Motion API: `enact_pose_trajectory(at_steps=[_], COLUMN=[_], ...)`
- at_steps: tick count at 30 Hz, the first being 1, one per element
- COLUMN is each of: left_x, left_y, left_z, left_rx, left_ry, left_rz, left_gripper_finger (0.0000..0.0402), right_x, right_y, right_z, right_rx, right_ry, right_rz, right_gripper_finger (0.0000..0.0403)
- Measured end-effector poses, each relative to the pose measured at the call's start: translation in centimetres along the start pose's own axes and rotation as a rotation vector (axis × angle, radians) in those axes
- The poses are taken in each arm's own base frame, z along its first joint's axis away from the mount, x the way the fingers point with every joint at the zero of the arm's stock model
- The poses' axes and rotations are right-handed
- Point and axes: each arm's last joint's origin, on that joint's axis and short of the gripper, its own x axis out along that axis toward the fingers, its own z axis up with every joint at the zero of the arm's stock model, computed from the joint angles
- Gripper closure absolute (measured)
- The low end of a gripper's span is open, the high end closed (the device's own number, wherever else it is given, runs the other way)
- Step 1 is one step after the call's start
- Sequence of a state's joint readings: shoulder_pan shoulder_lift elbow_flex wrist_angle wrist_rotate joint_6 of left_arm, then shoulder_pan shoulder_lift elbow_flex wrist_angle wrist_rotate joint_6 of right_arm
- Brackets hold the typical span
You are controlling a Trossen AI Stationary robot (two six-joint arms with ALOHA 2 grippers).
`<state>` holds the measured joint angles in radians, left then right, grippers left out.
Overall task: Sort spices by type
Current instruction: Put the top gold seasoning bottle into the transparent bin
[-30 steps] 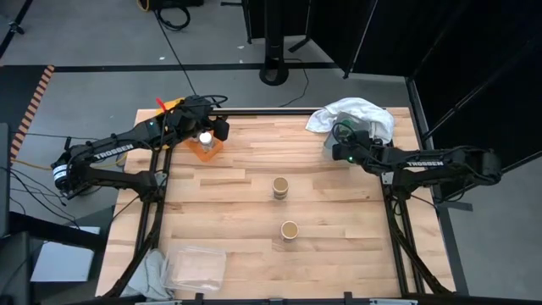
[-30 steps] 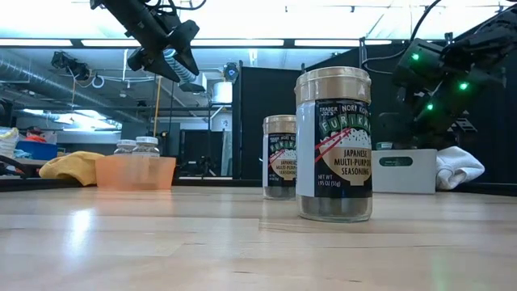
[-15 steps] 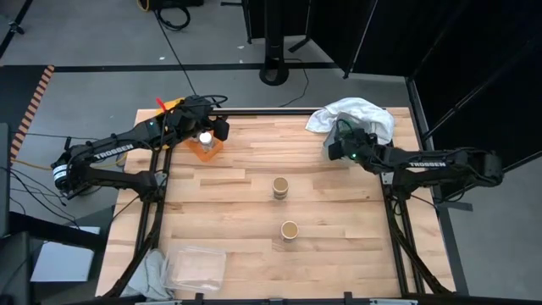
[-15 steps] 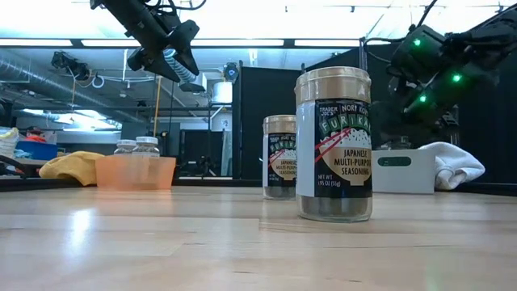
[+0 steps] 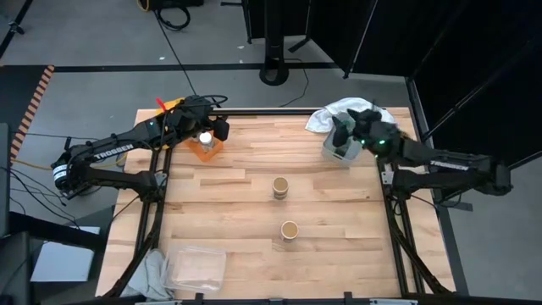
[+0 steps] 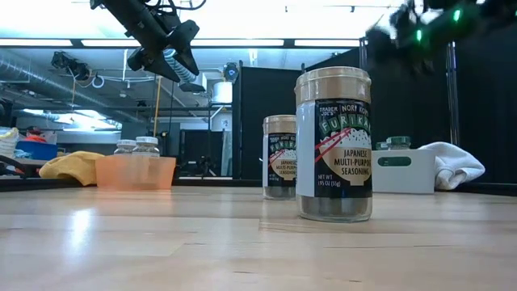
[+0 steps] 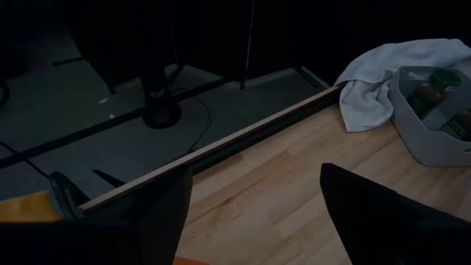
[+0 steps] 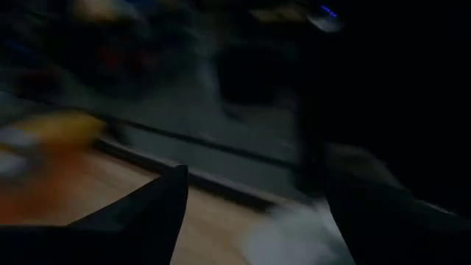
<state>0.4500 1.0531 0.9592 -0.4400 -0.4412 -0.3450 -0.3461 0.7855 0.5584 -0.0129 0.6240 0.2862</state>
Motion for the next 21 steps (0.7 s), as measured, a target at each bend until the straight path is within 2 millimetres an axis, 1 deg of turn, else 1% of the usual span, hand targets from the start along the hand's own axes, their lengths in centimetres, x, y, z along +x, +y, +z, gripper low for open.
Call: enact_pose_trajectory(at_steps=[2, 4, 6, 9, 10, 12, 15, 17, 21], left_x=[0.0, 0.0, 0.0, 0.0, 0.0, -0.2, -0.5, -0.6, -0.5], left_y=[0.0, 0.0, -0.1, -0.4, -0.6, -1.2, -3.0, -4.2, -6.9], left_z=[0.0, 0.0, 0.0, 0.0, 0.0, 0.3, 0.5, 0.2, -0.8], left_rx=[0.000, 0.000, 0.000, 0.013, 0.021, 0.046, 0.094, 0.123, 0.211], left_ry=[0.000, 0.002, 0.011, 0.034, 0.040, 0.044, 0.033, 0.034, 0.026], left_rz=[0.000, -0.007, -0.033, -0.120, -0.181, -0.361, -0.629, -0.715, -0.803], left_gripper_finger=[0.0096, 0.0096, 0.0096, 0.0096, 0.0096, 0.0096, 0.0096, 0.0096, 0.0096], right_x=[-0.5, -0.9, -1.1, -1.3, -1.3, -1.4, -1.7, -1.9, -2.5], right_y=[0.8, 1.6, 2.6, 4.2, 4.7, 5.6, 6.6, 7.0, 7.1], right_z=[1.7, 2.7, 3.1, 2.6, 2.3, 1.7, 1.4, 1.6, 2.4], right_rx=[0.011, -0.001, -0.016, -0.046, -0.053, -0.067, -0.069, -0.055, -0.015], right_ry=[-0.051, -0.077, -0.073, -0.031, -0.016, 0.012, 0.011, -0.018, -0.086], right_rz=[0.146, 0.295, 0.426, 0.567, 0.601, 0.649, 0.697, 0.722, 0.751], right_gripper_finger=[0.0081, 0.0083, 0.0085, 0.0089, 0.0090, 0.0092, 0.0094, 0.0096, 0.0097])
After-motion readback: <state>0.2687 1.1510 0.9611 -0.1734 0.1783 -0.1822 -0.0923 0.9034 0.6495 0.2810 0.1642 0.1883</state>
